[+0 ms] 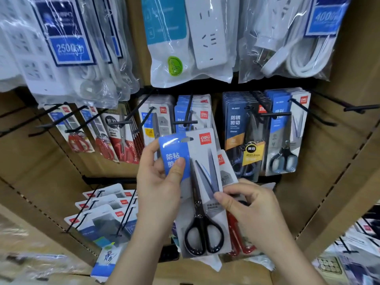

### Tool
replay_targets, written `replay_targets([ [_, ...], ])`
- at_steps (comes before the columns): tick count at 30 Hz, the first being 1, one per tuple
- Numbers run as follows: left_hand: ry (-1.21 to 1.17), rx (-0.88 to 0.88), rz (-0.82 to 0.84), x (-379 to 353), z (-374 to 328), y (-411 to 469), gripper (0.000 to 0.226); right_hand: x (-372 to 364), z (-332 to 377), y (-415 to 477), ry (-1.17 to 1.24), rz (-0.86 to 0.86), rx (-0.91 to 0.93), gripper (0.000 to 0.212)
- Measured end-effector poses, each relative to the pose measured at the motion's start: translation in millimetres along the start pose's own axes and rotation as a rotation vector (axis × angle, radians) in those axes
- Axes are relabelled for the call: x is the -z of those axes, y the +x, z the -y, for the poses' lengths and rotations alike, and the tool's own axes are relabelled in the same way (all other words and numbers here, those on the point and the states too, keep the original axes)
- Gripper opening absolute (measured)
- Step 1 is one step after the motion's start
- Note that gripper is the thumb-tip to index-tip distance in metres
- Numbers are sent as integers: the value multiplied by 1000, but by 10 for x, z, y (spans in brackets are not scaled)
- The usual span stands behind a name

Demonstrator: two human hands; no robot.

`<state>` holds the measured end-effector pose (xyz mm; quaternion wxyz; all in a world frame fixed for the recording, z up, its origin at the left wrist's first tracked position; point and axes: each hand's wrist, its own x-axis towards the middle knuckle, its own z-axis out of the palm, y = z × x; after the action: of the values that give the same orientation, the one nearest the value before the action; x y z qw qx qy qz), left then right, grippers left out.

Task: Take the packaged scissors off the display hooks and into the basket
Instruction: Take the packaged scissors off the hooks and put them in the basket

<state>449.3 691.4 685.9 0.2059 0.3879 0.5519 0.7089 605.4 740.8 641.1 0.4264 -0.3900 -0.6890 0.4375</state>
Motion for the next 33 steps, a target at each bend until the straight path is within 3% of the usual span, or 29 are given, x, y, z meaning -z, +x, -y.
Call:
replay_targets([
  [5,-37,94,94,-36,-90,266,12,-69,6,76,-12,-23,-25,9],
  [19,115,15,103,-103,135,718,18,-225,-30,180,59,-24,-97,11],
  [22,190,-30,94,-139,221,866,12,-177,-163,206,-107,-104,-76,16],
  [27,303,-84,73,-261,303,1069,10,-17,-251,251,-437,-341,106,28],
  [31,278,-97,46,-297,480,1220,3,-26,-191,372,-686,-224,159,50],
  [33,302,-109,61,-258,544,1210,12,-57,-213,443,-778,-152,129,62],
])
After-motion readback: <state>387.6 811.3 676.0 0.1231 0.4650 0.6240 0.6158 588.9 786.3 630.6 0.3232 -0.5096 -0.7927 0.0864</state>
